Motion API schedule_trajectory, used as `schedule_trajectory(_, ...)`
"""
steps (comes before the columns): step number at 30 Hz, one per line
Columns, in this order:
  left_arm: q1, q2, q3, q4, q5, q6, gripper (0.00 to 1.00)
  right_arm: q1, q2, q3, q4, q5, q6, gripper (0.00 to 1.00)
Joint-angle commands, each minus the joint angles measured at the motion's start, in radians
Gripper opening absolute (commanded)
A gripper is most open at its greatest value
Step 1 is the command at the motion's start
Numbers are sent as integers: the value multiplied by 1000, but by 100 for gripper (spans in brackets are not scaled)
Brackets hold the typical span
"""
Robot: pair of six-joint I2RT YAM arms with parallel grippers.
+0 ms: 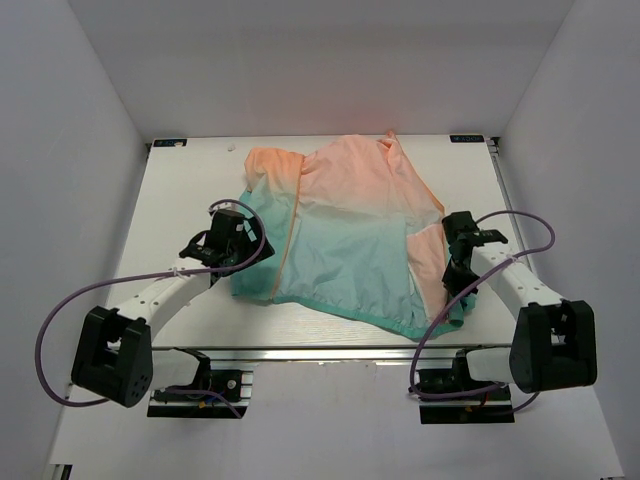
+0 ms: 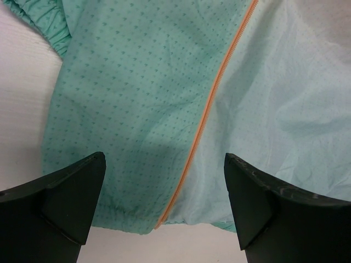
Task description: Zip up the jacket
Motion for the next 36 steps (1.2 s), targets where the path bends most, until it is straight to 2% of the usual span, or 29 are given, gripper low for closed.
schedule_trajectory(1, 1, 2, 21, 36, 16, 7, 98, -7, 27, -11, 24, 8, 9, 15)
schedule_trajectory(2, 3, 6, 23, 33, 12, 7, 98, -5, 30, -8, 29, 7, 8, 2)
schedule_trajectory(3, 3, 9, 24, 30, -1, 7, 98, -5, 27, 5, 31, -4, -1, 0)
schedule_trajectory(7, 1, 0, 35, 3, -27, 10, 98, -7, -49, 101, 12, -94, -63, 0)
schedule_trajectory(11, 1, -44, 18, -14, -36, 8, 98, -5, -178, 202, 21, -272, -145, 0)
schedule_trajectory(14, 1, -87, 4, -30, -31, 7, 98, -5, -229, 231, 79, -549, -231, 0)
schedule_trajectory(15, 1, -96, 1, -36, -30, 5, 98, -4, -235, 228, 98, -708, -248, 0)
schedule_trajectory(18, 3, -139, -11, -57, -22, -1, 98, 50, -237, 199, 188, -936, -285, 0)
schedule_trajectory(19, 3, -148, -20, -62, -21, -4, 98, 82, -232, 193, 207, -944, -287, 0)
schedule_trajectory(21, 3, -180, -28, -77, -14, -11, 98, 228, -207, 179, 270, -920, -265, 0)
schedule_trajectory(23, 1, -202, -38, -94, -13, -19, 98, 361, -180, 159, 352, -970, -244, 0)
schedule_trajectory(24, 3, -211, -45, -99, -10, -27, 98, 398, -152, 124, 412, -1052, -191, 0)
schedule_trajectory(25, 3, -228, -51, -102, -10, -30, 98, 433, -138, 98, 575, -1082, -154, 0)
schedule_trajectory(26, 1, -236, -60, -111, -11, -35, 98, 508, -108, 72, 656, -1093, -121, 0)
schedule_trajectory(28, 1, -253, -68, -122, -14, -48, 98, 593, -59, 20, 794, -1029, -37, 0)
schedule_trajectory(31, 1, -256, -80, -123, -2, -56, 98, 633, 81, 39, 761, -911, -17, 0)
schedule_trajectory(33, 1, -248, -80, -117, 13, -56, 98, 633, 141, 52, 724, -848, -14, 14)
schedule_trajectory(34, 1, -244, -80, -117, 15, -58, 98, 636, 148, 53, 701, -820, -21, 32)
schedule_trajectory(35, 1, -231, -81, -110, 19, -58, 98, 639, 139, 53, 655, -796, -23, 43)
schedule_trajectory(36, 1, -225, -83, -105, 24, -58, 98, 644, 127, 49, 641, -762, -29, 60)
